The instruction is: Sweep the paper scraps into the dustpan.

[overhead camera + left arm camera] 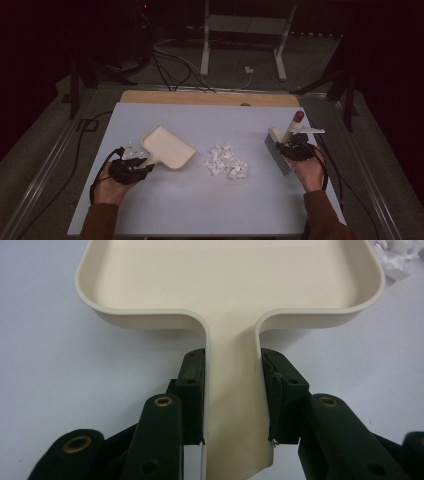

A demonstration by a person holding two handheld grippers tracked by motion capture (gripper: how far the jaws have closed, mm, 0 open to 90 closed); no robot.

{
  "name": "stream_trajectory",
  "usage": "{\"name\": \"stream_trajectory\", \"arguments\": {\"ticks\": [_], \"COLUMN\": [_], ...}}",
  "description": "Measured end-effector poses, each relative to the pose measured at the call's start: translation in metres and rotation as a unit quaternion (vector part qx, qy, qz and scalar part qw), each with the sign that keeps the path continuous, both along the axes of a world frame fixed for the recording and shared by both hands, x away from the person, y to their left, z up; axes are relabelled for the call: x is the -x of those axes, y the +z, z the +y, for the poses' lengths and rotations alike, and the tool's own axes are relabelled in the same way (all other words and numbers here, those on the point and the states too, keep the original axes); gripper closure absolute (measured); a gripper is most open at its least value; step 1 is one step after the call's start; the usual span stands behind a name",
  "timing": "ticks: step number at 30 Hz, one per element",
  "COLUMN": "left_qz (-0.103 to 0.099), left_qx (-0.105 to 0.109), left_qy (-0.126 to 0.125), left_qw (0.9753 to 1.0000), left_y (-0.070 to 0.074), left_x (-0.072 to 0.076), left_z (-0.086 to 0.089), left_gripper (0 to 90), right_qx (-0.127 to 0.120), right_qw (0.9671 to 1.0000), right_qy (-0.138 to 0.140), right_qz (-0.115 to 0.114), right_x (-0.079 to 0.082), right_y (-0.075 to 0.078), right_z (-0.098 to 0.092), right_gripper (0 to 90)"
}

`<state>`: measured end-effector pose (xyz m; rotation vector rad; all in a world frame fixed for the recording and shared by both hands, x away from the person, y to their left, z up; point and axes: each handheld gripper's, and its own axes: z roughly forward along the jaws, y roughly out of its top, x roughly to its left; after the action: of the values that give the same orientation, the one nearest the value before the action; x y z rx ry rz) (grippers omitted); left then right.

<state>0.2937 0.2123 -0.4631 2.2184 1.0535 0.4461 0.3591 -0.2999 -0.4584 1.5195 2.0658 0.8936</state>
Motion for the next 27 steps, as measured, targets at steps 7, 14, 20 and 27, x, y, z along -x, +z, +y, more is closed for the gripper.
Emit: {"name": "stream_trajectory", "arguments": {"ticks": [7, 14, 20, 27], "left_qz": [0.000, 0.001, 0.008, 0.018], "left_qx": [-0.003, -0.013, -0.029, -0.027], "left_qy": [-0.021, -0.061, -0.086, -0.108], "left_qw": [0.9998, 0.9981, 0.9958, 0.9937], "left_y": [0.001, 0.002, 0.001, -0.003], "left_x": [-0.001, -0.002, -0.004, -0.008], "left_z": [0.001, -0.003, -0.008, -0.017], "left_gripper": [66.5, 66.5, 66.5, 66.5], "right_qx": [0.002, 0.012, 0.009, 0.003], "right_qw": [1.0000, 0.9999, 0.9998, 0.9995], "right_qy": [-0.001, 0.001, 0.011, 0.025], "right_qz": [-0.001, -0.008, -0.017, -0.017], "right_x": [0.001, 0.001, 0.000, -0.005], "right_y": [0.000, 0.000, 0.006, 0.012], "right_z": [0.001, 0.004, 0.009, 0.020], "right_gripper": [67.1, 67.2, 67.2, 67.3]}}
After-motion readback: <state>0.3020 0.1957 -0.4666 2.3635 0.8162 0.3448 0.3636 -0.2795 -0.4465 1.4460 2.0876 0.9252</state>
